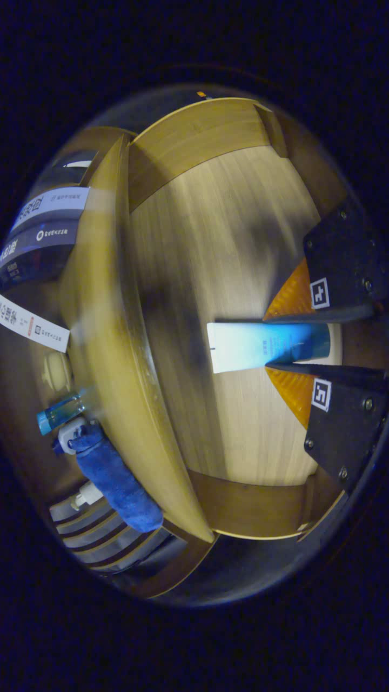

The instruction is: Pull open the drawer, take out the items inside it, and place them on the countertop above the cabinet.

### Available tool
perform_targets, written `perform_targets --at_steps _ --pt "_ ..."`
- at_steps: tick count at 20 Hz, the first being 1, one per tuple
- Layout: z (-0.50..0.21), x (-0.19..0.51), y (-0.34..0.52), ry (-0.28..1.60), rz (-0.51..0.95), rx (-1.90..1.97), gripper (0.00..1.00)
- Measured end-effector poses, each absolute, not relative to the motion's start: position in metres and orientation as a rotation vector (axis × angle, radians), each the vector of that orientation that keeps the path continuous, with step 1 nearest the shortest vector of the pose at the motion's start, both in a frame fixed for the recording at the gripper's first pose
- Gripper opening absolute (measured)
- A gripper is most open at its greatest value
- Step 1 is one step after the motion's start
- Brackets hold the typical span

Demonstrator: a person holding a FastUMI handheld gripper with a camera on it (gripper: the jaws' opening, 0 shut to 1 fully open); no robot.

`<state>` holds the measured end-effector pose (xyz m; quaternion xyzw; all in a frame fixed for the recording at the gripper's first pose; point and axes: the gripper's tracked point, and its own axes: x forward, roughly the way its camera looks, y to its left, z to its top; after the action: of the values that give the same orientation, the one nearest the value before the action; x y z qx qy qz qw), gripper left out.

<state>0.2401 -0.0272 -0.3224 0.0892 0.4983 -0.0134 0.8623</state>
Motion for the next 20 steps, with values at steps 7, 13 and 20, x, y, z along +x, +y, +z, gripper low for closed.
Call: perform_targets --at_steps 7,13,20 --pt "-0.283 0.228 -0.017 0.914 0.073 0.186 0.32" --pt "-0.24 0.219 0.002 0.745 0.167 0.21 0.32" --pt "-0.164 0.226 0.002 0.447 0.147 0.077 0.32"
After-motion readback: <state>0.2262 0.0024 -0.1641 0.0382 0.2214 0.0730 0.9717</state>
